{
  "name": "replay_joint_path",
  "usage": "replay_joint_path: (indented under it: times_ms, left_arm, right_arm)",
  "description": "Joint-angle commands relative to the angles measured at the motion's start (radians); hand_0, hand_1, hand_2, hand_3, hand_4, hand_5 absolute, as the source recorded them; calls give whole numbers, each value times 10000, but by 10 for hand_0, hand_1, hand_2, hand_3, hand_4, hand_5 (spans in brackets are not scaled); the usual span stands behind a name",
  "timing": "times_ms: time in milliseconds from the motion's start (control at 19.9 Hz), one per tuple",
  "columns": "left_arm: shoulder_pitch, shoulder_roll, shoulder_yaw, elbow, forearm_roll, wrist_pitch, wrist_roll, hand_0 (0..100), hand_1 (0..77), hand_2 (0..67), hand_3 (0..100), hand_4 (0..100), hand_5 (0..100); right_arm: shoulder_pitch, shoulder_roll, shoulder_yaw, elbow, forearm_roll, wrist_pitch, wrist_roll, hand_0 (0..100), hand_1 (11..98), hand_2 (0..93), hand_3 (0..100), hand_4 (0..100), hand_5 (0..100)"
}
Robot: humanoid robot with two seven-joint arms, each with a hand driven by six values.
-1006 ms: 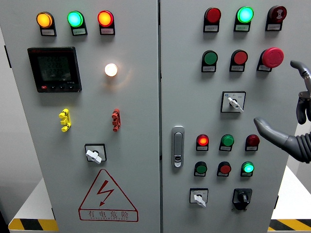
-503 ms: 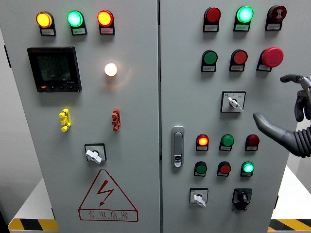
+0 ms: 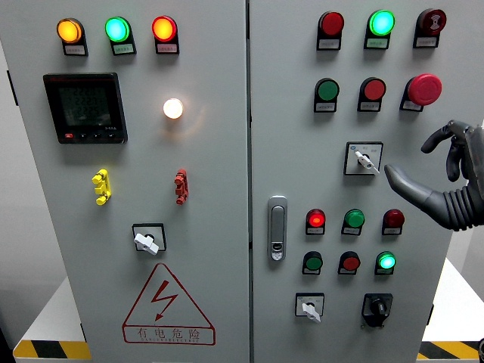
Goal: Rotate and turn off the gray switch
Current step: 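Move the right hand toward the gray rotary switch with white handle, then close the right hand fingers around the white switch handle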
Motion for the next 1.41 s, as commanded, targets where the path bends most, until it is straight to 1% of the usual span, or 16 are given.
replay_joint_path:
  times_ms: [0,201,352,453,553,654,704,804,1006,1358]
  left_arm:
    - [0,-1,0,0,-1,0,0,886,0,134,187,82,109]
    - [0,-1,0,0,-1,0,0,886,0,134,187,82,109]
    - [0,-1,0,0,-1,0,0,886,0,134,188,82,109]
    - [0,-1,0,0,-1,0,0,886,0,134,188,82,109]
    - [0,-1,0,0,-1,0,0,886,0,134,187,82,109]
    - [0,-1,0,0,-1,0,0,886,0,134,188,82,109]
    - [0,-1,0,0,-16,0,0,886,0,134,188,82,109]
    - [0,-1,0,0,-1,0,0,886,0,134,188,82,109]
    - [0,-1,0,0,-16,0,0,886,0,133,188,82,109]
    - [0,-1,0,0,-16,0,0,886,0,133,187,82,109]
  right_arm:
    - [44,-3,-147,-344,-17,-244,-186,0,351,648,999,1000,1000]
    - [120,-3,-270,-575,-32,-276,-310,0,346,656,998,1000,1000]
    - [212,-3,-408,-835,-17,-306,-539,0,340,658,995,1000,1000]
    - [304,-3,-500,-989,-17,-413,-570,0,336,662,994,1000,1000]
    - [366,-3,-668,-1127,-17,-520,-738,0,335,665,992,1000,1000]
    - [412,-3,-776,-1219,-17,-551,-815,0,333,665,992,1000,1000]
    - [412,-3,-883,-1250,-1,-597,-907,0,333,666,992,1000,1000]
    - [427,-3,-1174,-1388,75,-811,-1107,0,333,667,988,1000,1000]
    - [519,-3,-1206,-1648,60,-950,-1123,0,330,671,987,1000,1000]
    - [657,-3,-1206,-1848,60,-966,-1123,0,329,677,986,1000,1000]
